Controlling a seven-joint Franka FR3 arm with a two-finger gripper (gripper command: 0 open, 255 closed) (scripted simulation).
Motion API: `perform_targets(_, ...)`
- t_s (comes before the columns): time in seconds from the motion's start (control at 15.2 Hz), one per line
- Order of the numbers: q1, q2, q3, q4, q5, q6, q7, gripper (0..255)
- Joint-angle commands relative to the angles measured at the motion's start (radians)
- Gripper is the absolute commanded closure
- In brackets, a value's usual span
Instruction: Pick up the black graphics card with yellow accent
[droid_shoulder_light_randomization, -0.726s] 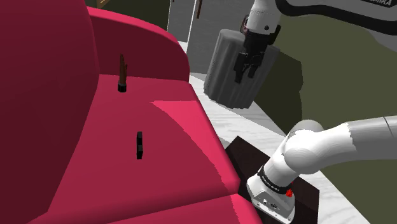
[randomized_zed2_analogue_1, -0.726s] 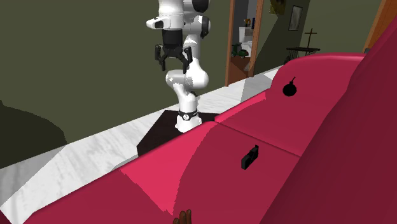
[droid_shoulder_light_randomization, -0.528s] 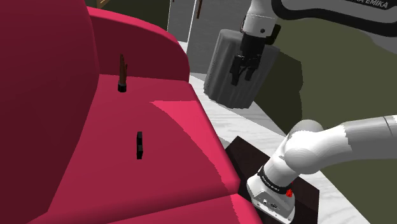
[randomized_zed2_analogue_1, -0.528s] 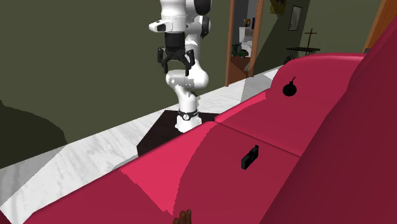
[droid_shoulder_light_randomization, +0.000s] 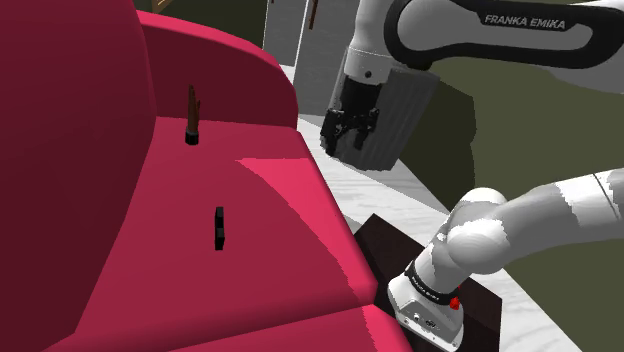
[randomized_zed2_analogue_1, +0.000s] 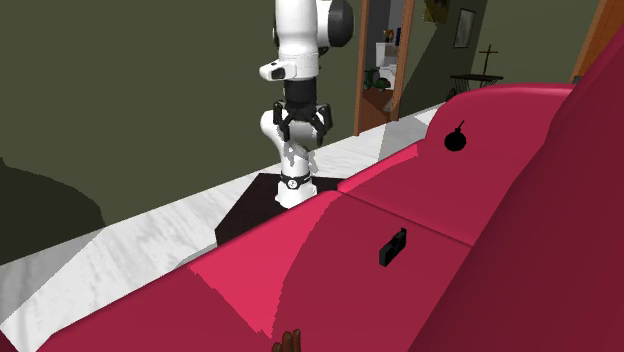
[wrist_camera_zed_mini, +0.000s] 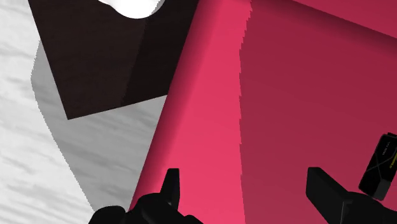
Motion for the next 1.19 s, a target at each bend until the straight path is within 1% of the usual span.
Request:
perform_targets(0.0, 0.005, 0.043, 0.037, -0.013, 0.032, 0.067, 0.057, 0)
perform_targets(0.33, 0.01, 0.168, 0.119, -0.006, 0.088, 0.213, 0.183, 0)
perform_targets(0.59, 0.01, 0.291, 0.181, 0.025, 0.109, 0.329, 0.286, 0)
perform_targets(0.86, 0.007, 0.43, 0.236, 0.08, 0.101, 0.439, 0.394, 0)
perform_targets(1.12, 0.01, 0.582, 0.279, 0.156, 0.06, 0.537, 0.512, 0)
